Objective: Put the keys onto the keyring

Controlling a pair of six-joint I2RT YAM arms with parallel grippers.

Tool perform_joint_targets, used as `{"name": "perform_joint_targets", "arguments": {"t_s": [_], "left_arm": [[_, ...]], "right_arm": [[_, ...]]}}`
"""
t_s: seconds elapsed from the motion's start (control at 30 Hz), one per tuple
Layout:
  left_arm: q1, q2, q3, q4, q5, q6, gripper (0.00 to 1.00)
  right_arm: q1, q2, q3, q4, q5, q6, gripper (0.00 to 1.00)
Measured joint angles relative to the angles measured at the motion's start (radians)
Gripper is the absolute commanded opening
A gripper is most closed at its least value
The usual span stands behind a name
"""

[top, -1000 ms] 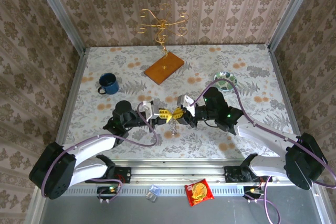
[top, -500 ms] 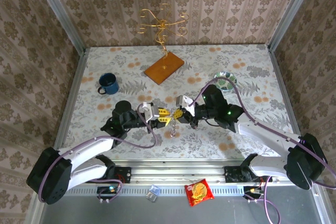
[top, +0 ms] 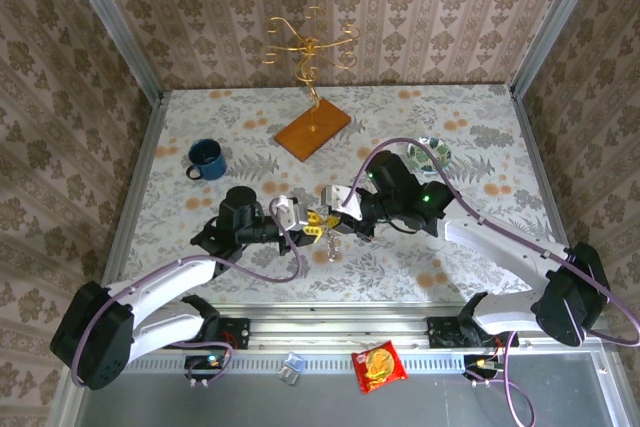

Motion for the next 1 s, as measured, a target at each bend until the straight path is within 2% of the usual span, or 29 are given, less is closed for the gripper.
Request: {"name": "perform_joint_targets", "arguments": {"t_s": [0.3,0.43,0.53,0.63,0.7,0.83,1.0], "left_arm": [[0.000,0.000,0.009,-0.012,0.010,0.006,0.14],[0.000,0.001,0.026,-0.047,0.027,0.018,0.02],[0.002,0.002,0.039,-0.066,0.032,0.029,0.00],[0.002,0.002,0.040,-0.072,0.033,0.031,0.00],[0.002,0.001,0.039,-0.072,0.029,0.031,0.00],[0.002,-0.002,0.023,-0.028,0.024,0.026,0.00],[0.002,-0.002,0.004,0.011,0.022,0.022,0.00]], "right_arm": [[0.024,0.018,0.016,-0.051,0.029,-0.036,0.00],[0.037,0.029,0.044,-0.074,0.051,-0.046,0.00],[0.037,0.029,0.052,-0.082,0.056,-0.049,0.00],[0.035,0.029,0.051,-0.081,0.055,-0.032,0.22],[0.023,0.019,0.037,-0.051,0.047,-0.013,0.29],[-0.005,-0.024,-0.018,0.005,0.023,0.024,0.31],[-0.017,-0.034,-0.058,0.028,0.017,0.062,0.28]]}}
